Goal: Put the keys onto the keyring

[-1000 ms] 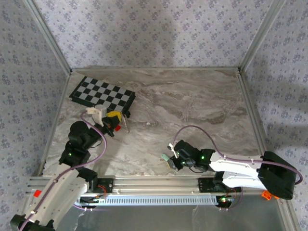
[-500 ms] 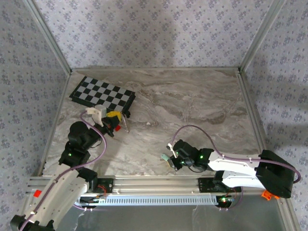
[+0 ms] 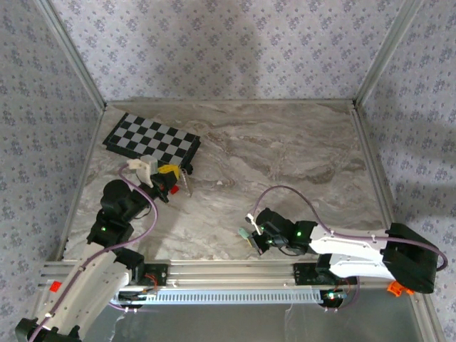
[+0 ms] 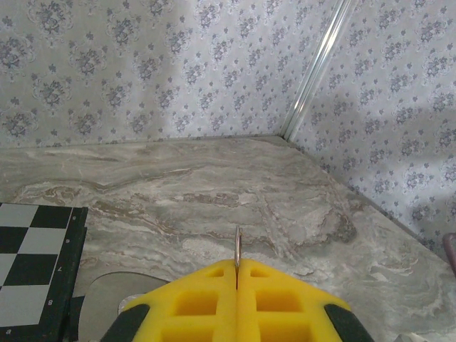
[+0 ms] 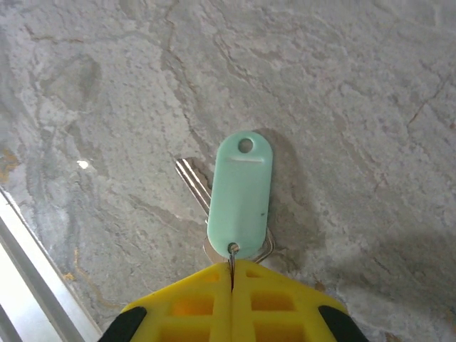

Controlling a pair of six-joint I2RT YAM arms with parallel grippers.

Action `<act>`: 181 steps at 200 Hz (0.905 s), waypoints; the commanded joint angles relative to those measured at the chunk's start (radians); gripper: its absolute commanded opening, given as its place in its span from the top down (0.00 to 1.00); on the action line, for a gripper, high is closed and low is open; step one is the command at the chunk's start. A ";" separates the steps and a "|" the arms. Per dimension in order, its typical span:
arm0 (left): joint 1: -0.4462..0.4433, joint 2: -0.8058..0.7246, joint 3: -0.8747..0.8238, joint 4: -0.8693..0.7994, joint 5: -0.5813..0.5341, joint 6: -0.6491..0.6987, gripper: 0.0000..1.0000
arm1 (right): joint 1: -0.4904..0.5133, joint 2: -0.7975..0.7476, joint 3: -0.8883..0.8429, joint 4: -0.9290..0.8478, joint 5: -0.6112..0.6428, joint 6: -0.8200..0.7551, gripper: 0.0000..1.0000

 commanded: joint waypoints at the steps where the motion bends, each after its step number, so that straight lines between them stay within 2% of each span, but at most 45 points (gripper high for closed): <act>1: 0.007 -0.013 0.020 0.044 0.023 -0.009 1.00 | 0.019 -0.060 0.030 -0.012 0.033 -0.048 1.00; 44: 0.003 0.026 0.042 0.012 0.032 0.015 1.00 | 0.037 -0.235 0.049 -0.041 0.045 -0.144 1.00; 89: -0.067 0.052 0.101 -0.025 0.069 0.034 1.00 | 0.036 -0.351 0.167 -0.115 -0.015 -0.380 1.00; 115: -0.138 0.060 0.145 -0.079 0.119 0.079 1.00 | 0.016 -0.359 0.231 -0.126 -0.161 -0.491 1.00; 135: -0.204 0.079 0.179 -0.132 0.150 0.131 1.00 | -0.067 -0.355 0.278 -0.100 -0.300 -0.511 1.00; 155: -0.290 0.091 0.204 -0.174 0.166 0.203 1.00 | -0.107 -0.349 0.333 -0.114 -0.336 -0.509 1.00; 181: -0.372 0.095 0.214 -0.201 0.189 0.286 1.00 | -0.109 -0.316 0.427 -0.221 -0.297 -0.538 1.00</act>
